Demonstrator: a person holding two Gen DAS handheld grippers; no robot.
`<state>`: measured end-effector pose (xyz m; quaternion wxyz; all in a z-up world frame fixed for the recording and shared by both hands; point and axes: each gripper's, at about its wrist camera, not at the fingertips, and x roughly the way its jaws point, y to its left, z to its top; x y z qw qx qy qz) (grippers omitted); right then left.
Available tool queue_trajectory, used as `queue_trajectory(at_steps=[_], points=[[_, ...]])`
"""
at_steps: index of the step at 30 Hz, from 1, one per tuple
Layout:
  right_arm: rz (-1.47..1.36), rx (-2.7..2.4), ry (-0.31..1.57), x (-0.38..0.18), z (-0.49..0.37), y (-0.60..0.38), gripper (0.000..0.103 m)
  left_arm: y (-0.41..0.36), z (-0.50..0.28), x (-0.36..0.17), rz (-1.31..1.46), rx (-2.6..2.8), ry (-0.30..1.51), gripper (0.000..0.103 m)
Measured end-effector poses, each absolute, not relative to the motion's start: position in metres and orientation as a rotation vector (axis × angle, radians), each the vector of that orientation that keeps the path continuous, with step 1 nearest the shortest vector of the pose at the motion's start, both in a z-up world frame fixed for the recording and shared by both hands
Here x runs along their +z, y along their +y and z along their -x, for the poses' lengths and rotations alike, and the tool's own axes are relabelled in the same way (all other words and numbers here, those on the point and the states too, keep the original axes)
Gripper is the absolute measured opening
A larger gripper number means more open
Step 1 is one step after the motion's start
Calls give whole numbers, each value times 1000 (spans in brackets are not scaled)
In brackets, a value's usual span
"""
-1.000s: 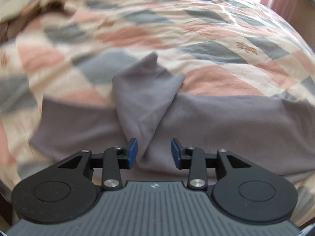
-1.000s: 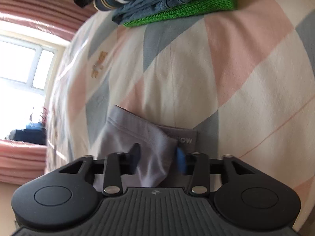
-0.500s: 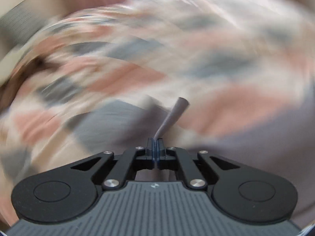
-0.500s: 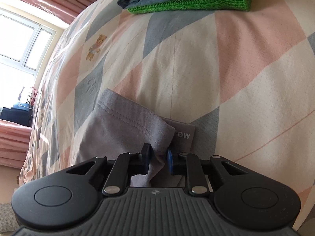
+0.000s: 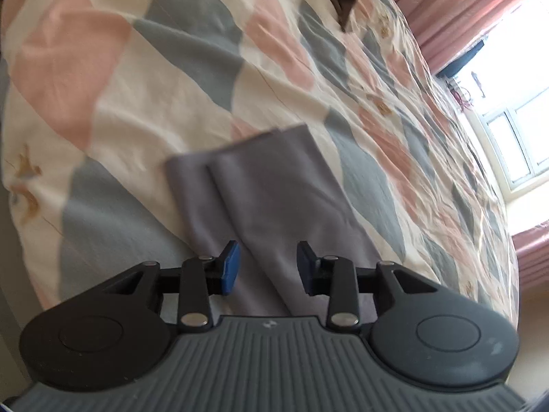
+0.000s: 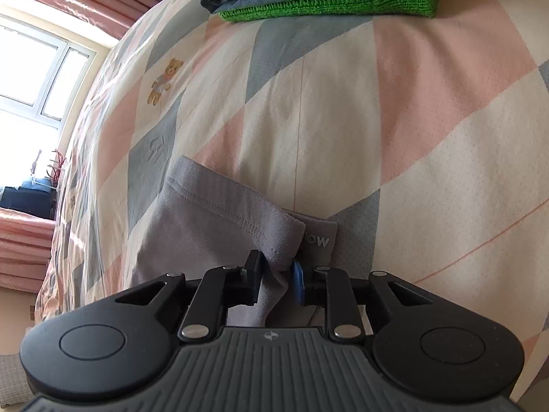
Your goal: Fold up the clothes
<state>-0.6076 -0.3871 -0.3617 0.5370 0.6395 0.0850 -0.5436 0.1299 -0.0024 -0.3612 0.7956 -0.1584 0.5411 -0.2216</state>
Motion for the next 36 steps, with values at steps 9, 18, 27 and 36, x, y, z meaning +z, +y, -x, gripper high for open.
queue_trajectory(at_steps=[9, 18, 27, 36], points=[[-1475, -1270, 229, -354, 611, -393, 10, -29, -140, -361, 267, -482, 1102, 0], [-1412, -1240, 267, -337, 628, -395, 7, -17, -128, -316, 49, -588, 963, 0], [-1378, -1272, 351, -344, 624, -390, 7, -4, -112, -358, 17, -533, 981, 0], [-1409, -1313, 385, -356, 611, -384, 51, 1, -120, -364, 51, -529, 1047, 10]])
